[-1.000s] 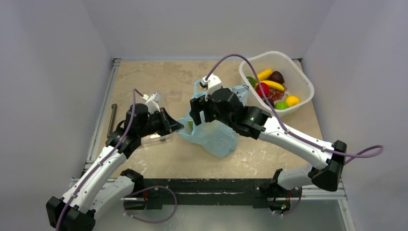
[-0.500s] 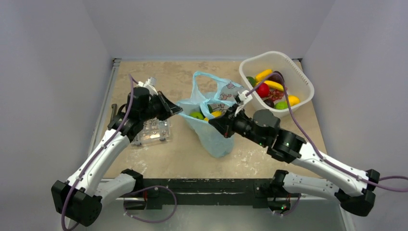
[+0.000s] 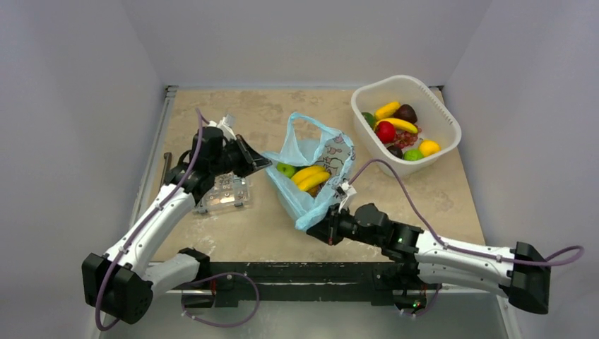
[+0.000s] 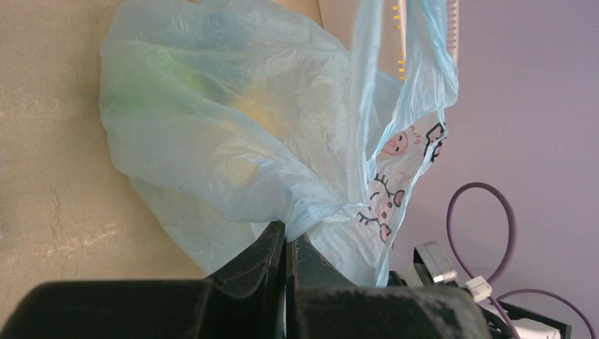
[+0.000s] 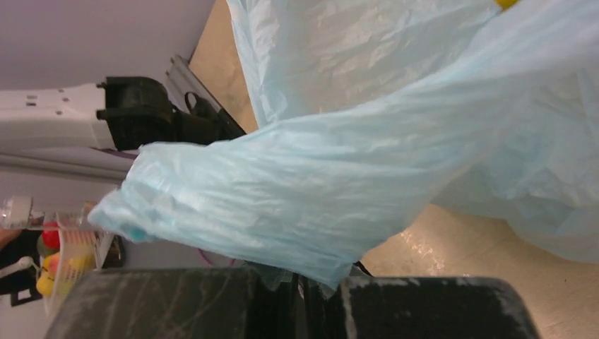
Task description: Take the fake fruits out of the plastic bag
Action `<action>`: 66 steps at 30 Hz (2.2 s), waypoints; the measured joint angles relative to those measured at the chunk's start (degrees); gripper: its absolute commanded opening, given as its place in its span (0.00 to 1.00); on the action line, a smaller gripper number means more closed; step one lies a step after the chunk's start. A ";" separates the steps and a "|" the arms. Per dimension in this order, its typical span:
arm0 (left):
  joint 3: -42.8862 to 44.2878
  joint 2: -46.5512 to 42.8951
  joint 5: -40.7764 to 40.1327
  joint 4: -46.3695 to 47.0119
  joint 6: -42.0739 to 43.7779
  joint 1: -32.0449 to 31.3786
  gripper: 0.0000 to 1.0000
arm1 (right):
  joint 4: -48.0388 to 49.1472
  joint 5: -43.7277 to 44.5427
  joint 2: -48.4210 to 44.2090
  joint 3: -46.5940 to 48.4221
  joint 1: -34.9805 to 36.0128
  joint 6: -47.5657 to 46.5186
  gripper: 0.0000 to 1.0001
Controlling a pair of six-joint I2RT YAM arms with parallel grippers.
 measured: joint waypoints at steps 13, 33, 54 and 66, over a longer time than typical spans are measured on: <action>-0.42 3.04 4.76 9.05 1.05 5.25 0.00 | -11.19 0.31 25.62 5.66 2.45 -0.35 0.01; -4.35 -8.92 12.76 0.92 10.88 5.51 1.00 | -42.34 13.18 7.30 33.51 -7.19 -7.78 0.99; -14.03 -3.45 7.85 11.21 -3.76 -6.49 0.30 | -21.77 -14.08 8.44 13.44 -23.93 16.22 0.72; -19.06 3.15 12.96 48.13 -14.84 -5.09 0.00 | 23.82 -31.01 22.43 6.97 -30.58 22.03 0.00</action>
